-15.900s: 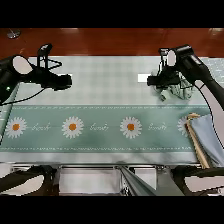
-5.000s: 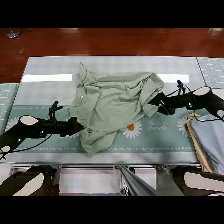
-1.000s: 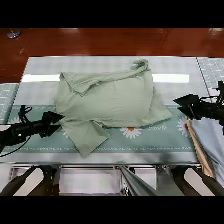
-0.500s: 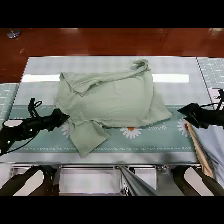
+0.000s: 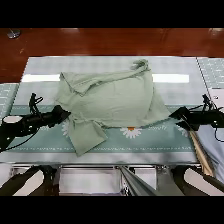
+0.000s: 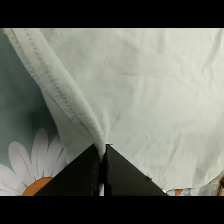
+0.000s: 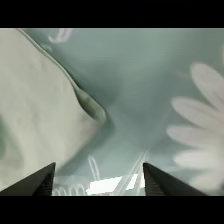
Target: Fold the shirts.
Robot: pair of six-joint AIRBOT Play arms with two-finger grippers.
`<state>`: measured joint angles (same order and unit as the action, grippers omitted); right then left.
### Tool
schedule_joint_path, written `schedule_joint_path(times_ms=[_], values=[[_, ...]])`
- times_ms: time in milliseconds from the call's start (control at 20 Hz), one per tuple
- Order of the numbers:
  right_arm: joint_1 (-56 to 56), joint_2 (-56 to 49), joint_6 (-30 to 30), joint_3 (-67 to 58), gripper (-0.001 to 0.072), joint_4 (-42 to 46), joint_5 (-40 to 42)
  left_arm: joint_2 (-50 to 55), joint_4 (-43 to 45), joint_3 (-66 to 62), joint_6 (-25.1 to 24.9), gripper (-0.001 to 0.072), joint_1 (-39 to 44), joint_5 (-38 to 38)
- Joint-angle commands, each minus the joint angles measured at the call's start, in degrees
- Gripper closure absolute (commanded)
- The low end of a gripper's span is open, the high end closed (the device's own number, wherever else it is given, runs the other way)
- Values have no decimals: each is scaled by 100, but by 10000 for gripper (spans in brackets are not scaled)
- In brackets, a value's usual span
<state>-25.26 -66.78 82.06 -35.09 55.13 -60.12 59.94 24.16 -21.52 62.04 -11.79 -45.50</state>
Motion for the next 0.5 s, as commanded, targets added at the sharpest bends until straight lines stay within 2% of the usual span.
schedule_joint_path(times_ms=[0,200,250,300,350,400,450], values=[[380,-699,-85,-413,85,-400,229,4,0,-13,-7,682,2,-17],[922,-1403,7,-981,86,-592,240,4,-2,-13,-9,682,2,-15],[1080,-1552,4,-1099,107,-680,229,4,0,-13,-9,682,2,-20],[1213,-1644,15,-1220,259,-678,195,2,-2,-15,-7,682,2,-22],[1316,-1681,13,-1366,609,-640,68,-2,-2,-31,-9,682,2,-48],[1373,-1668,-35,-1541,690,-566,-9,-2,-2,-101,-9,682,-2,-131],[1368,-1668,-31,-1810,690,-503,-190,-13,-2,-284,-13,682,-2,-286]])
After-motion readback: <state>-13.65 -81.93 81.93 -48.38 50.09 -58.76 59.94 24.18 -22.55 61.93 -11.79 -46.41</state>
